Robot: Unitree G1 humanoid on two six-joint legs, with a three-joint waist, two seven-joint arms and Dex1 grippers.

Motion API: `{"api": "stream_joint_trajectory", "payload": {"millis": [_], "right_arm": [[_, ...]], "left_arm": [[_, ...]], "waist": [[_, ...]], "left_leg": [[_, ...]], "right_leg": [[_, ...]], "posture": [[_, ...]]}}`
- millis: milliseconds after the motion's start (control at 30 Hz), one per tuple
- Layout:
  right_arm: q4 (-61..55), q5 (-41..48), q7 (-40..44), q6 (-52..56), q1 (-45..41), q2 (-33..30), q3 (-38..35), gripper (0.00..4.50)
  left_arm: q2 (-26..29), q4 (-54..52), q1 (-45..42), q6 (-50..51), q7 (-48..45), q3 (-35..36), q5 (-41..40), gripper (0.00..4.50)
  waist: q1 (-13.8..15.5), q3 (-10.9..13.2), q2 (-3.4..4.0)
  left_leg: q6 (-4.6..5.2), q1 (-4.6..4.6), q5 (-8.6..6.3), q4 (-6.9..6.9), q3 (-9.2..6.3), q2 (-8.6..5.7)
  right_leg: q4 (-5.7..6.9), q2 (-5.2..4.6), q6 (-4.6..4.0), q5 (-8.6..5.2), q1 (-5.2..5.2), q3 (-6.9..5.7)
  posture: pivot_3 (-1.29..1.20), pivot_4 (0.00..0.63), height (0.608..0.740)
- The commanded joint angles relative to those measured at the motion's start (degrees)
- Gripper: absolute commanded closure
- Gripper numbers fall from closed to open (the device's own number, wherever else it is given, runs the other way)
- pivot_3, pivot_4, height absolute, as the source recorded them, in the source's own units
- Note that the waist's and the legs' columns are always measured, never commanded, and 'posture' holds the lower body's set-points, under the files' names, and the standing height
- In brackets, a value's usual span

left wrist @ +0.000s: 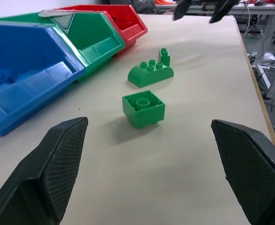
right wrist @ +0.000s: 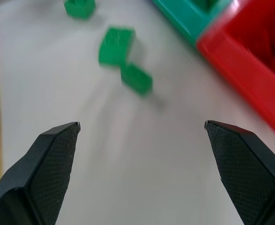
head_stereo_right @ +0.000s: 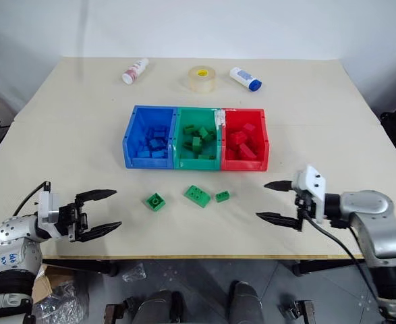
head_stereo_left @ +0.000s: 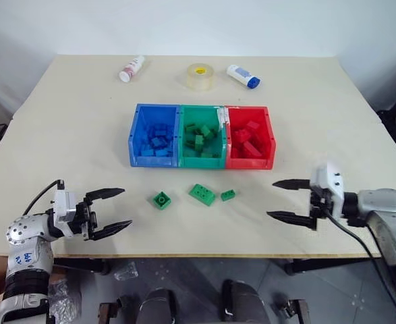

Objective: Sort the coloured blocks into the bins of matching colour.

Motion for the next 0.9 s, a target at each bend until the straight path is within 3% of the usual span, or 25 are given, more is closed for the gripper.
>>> {"api": "stream_joint_trajectory", "payload": {"millis": [33,333,467,767,900], "right_arm": [[1.7,-2.9,-2.2,-1.3,-3.5,3.3,4.2,0.04],[15.0,-10.1,-3.2,-7.0,-11.5,10.9,11.9,0.04],[16.8,-10.5,-3.8,-7.9,-12.6,12.7,12.0,0.97],[12.2,-8.0,-4.6,-6.4,-13.2,12.3,9.3,4.06],[10.1,-5.1,-6.9,-3.6,-18.7,14.7,7.2,4.04]], "left_arm": [[-0.5,-1.3,0.1,-0.1,-0.1,-0.1,-0.3,0.00],[-1.0,-4.7,2.8,0.3,0.2,-0.2,-1.0,0.00],[-1.2,-6.4,4.1,0.6,0.7,0.0,-1.3,0.00],[-1.0,-7.2,5.2,1.1,1.3,0.5,-1.5,0.00],[-1.3,-7.0,5.0,1.0,1.5,0.3,-1.4,0.00]], "waist": [[0.0,0.0,0.00],[0.0,0.0,0.00],[-0.1,0.0,0.00],[-0.1,0.0,0.01],[-0.3,0.0,0.01]], "left_leg": [[0.00,-0.01,0.00,0.00,0.00,0.00],[0.03,-0.04,-0.02,0.01,0.01,-0.01],[0.02,-0.03,-0.02,0.02,0.01,0.00],[0.02,-0.03,-0.02,0.01,0.01,0.00],[0.03,-0.03,-0.02,0.02,0.01,0.00]], "right_leg": [[0.00,0.00,0.00,0.00,0.00,-0.01],[-0.01,0.00,0.00,0.00,0.00,-0.02],[0.03,0.00,0.00,0.00,0.00,-0.01],[0.01,0.00,0.00,0.00,-0.01,-0.01],[0.02,0.00,0.00,0.00,-0.02,0.00]], "posture": [[0.00,0.150,0.740],[0.00,0.150,0.740],[0.00,0.150,0.740],[0.00,0.150,0.740],[0.00,0.150,0.740]]}}
